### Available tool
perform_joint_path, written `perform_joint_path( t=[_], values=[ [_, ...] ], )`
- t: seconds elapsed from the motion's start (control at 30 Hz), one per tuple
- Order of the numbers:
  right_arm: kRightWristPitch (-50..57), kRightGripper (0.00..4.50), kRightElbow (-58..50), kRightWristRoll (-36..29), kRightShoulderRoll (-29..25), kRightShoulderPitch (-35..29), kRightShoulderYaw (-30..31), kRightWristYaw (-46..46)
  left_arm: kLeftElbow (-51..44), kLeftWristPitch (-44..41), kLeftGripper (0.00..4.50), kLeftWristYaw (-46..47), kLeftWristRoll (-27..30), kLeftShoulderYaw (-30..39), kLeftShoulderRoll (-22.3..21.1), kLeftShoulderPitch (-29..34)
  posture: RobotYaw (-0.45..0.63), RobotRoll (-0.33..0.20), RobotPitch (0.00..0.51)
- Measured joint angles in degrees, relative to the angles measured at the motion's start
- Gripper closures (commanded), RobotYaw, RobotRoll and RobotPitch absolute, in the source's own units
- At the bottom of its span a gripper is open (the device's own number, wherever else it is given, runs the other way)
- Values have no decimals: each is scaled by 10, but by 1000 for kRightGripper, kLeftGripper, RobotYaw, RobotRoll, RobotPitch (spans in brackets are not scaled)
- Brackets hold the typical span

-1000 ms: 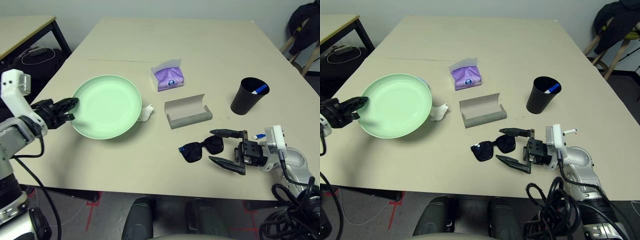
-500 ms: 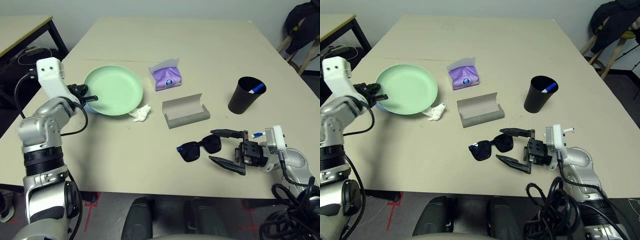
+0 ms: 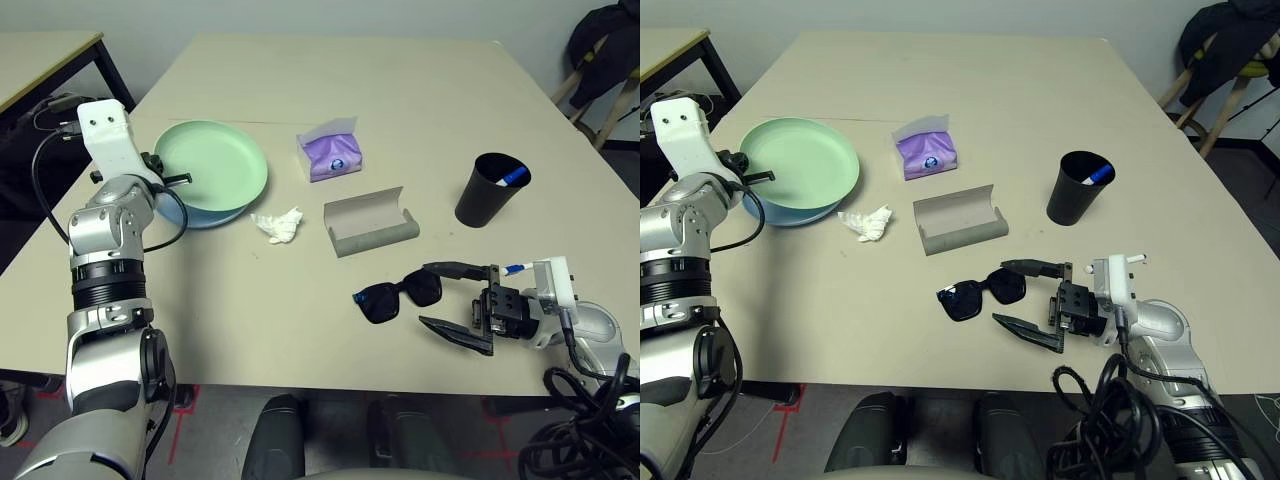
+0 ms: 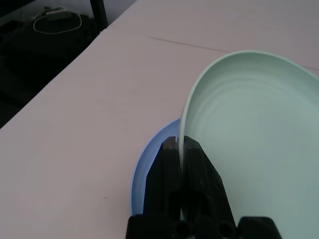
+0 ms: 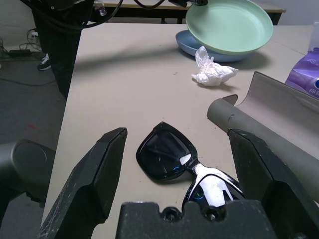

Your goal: Organize and tidy the items on the table.

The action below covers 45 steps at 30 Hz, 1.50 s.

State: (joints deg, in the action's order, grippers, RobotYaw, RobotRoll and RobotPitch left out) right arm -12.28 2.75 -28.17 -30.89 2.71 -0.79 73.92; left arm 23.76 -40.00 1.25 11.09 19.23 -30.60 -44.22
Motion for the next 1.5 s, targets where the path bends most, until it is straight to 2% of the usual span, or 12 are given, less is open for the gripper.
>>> perform_joint_path(
  t=[0.13,0.23,0.53,0.57,0.67,0.77,1.0,1.07,1.2,1.47,1.5],
  values=[
    [0,0,0,0,0,0,0,0,-1,2,4473,-3,-13,-10,-4,3,60,0,87],
    [0,0,-1,0,-1,-1,0,-1,-3,0,3732,-4,-24,-22,-7,17,60,0,89],
    [1,0,-4,0,-5,-11,0,-1,-27,-26,278,-15,-32,-24,-20,37,69,0,94],
    [2,0,-4,0,-6,-11,0,0,-29,-27,9,-16,-32,-24,-21,38,76,0,94],
    [5,0,-5,-1,-10,-10,0,0,-46,-34,9,-26,-29,-18,-23,49,76,0,94],
    [7,0,-4,-1,-11,-8,0,0,-94,-46,9,-57,1,5,-23,54,81,0,93],
    [9,0,-3,-2,-13,2,0,2,-249,-87,9,-153,99,42,-21,119,101,0,94],
    [10,0,-2,-2,-13,5,0,4,-309,-122,9,-191,148,45,-21,150,108,0,93],
    [10,0,0,-2,-12,12,1,5,-399,-178,9,-252,206,12,-35,209,108,0,93],
    [10,0,0,-2,-7,7,-1,-7,-448,-189,9,-280,226,-51,-37,244,108,0,93],
    [10,0,-1,-2,-7,3,-2,-12,-448,-183,9,-281,224,-58,-37,245,77,0,94]
  ],
)
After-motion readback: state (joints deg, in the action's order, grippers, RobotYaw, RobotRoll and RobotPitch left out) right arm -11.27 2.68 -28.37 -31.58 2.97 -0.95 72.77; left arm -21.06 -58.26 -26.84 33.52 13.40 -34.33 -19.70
